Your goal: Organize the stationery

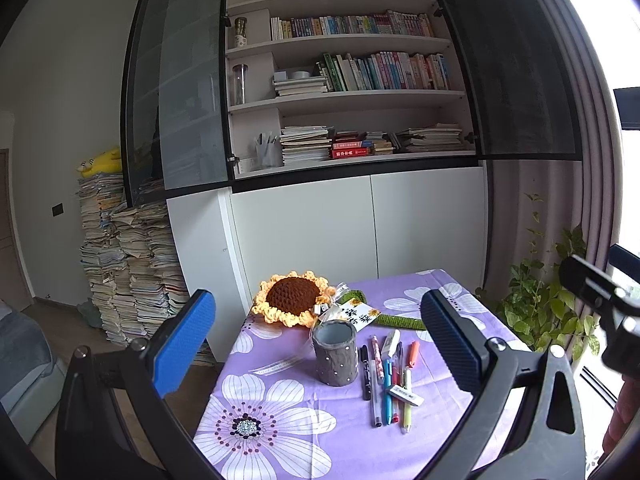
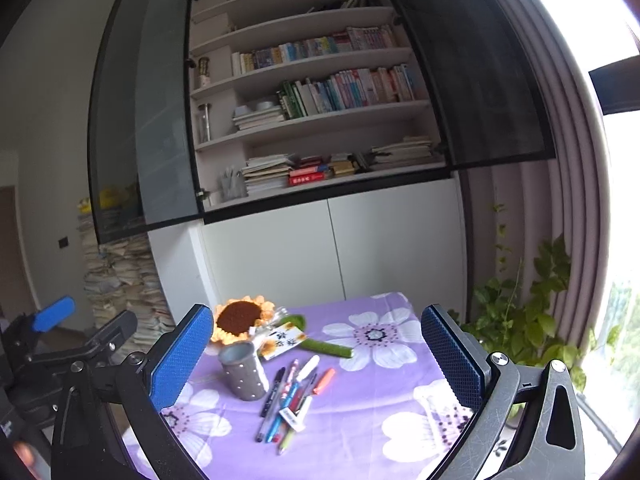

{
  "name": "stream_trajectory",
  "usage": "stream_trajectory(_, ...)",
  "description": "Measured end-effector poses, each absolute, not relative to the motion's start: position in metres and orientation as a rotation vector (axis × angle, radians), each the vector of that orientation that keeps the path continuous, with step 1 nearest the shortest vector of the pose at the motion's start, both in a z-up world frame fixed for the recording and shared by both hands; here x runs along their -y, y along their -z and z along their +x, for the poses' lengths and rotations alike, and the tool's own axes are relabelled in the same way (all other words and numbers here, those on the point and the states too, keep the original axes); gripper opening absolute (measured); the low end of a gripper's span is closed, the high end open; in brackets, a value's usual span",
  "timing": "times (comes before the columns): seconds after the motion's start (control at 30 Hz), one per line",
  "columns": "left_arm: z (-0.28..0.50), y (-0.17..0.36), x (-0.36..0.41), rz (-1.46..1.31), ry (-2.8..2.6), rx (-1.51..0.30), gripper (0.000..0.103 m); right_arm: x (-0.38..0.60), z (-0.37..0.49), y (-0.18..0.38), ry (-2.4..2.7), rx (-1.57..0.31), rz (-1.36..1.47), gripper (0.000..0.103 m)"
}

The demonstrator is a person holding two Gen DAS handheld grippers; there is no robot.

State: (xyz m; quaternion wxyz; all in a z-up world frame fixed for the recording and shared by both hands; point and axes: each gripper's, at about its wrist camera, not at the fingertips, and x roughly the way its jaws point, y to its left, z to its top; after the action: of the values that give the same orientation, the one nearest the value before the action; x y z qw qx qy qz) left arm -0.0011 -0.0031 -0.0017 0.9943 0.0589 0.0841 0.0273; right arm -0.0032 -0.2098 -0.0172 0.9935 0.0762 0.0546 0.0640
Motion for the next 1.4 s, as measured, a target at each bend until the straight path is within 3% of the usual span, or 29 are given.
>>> stream_trajectory(0.57, 0.011, 0.008, -0.002, 0.102, -0.046, -0.227, 0.102, 0.190, 0.005, 0.024, -0.159, -0.183, 0.087, 0.103)
stream_trajectory(1.4, 0.021, 0.013, -0.009, 0.106, -0.049, -0.243, 0.102, 0.164, 0.006, 0.022, -0.164, -0.151, -0.009, 0.103)
